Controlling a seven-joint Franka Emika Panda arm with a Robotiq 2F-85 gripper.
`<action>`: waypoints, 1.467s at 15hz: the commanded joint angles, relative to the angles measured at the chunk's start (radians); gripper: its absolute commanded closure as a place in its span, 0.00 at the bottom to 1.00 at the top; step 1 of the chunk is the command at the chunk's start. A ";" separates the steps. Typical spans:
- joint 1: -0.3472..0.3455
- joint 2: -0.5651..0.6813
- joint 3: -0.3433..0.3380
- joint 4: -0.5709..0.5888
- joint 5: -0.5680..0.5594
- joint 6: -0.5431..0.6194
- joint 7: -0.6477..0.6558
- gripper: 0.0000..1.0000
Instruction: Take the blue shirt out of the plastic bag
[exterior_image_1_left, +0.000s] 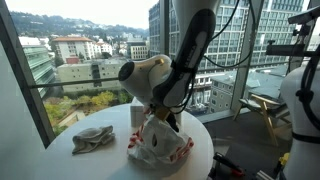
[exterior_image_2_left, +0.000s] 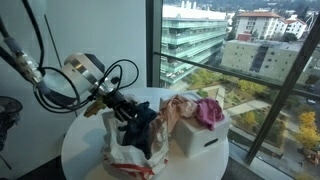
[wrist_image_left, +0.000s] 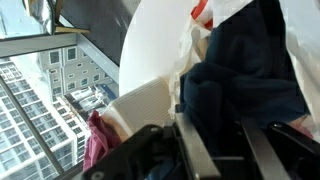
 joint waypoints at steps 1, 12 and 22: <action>-0.147 -0.125 0.205 0.013 -0.245 -0.198 0.175 0.85; -0.539 -0.087 0.578 0.128 -0.574 -0.418 0.529 0.86; -0.707 0.069 0.568 0.492 -0.545 -0.051 0.574 0.87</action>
